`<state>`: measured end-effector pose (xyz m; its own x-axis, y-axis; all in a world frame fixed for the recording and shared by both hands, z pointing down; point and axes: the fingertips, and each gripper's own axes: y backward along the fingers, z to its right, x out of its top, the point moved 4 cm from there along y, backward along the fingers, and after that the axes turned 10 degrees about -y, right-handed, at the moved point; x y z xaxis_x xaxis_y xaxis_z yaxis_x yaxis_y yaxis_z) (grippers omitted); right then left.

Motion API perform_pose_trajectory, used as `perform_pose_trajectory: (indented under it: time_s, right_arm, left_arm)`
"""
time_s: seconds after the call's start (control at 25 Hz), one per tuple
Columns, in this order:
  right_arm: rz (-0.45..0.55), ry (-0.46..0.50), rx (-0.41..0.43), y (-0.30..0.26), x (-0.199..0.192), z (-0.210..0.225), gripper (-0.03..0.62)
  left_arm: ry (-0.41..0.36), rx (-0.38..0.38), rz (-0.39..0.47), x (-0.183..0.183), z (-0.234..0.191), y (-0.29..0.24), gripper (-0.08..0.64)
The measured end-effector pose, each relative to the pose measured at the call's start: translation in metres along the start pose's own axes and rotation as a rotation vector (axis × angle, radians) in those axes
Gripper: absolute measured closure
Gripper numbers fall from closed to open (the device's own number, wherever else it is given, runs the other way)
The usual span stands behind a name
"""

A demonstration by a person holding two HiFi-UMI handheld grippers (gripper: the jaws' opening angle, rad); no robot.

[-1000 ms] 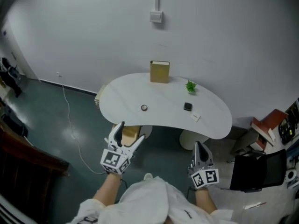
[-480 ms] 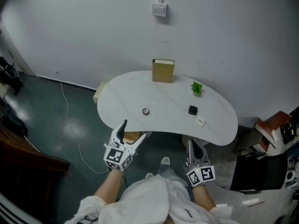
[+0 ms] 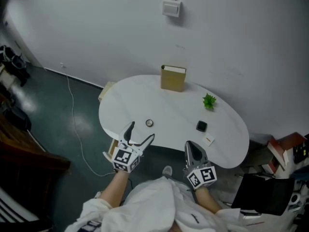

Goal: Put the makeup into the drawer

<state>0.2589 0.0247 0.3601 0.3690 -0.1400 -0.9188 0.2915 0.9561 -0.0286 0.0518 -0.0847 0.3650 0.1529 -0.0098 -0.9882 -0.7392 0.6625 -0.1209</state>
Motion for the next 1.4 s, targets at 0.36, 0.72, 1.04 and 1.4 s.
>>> perform_pose_trajectory:
  time_s: [0.36,0.72,1.04,1.4]
  right_arm:
    - [-0.147,-0.021,0.095,-0.062,-0.03,0.036,0.575]
    - [-0.246,-0.045,0.081,-0.131,-0.07,0.05,0.575]
    - [-0.349,-0.053,0.063,-0.173,-0.12,0.049,0.575]
    - [-0.447,-0.05,0.024,-0.197,-0.17,0.06,0.575]
  left_arm:
    - [0.015,0.068,-0.084,-0.032,-0.009,-0.051,0.15]
    - [0.019,0.046,-0.203,-0.085,-0.04,-0.086,0.15]
    - [0.006,0.002,-0.31,-0.142,-0.056,-0.104,0.15]
    - [-0.025,-0.065,-0.414,-0.202,-0.054,-0.122,0.15]
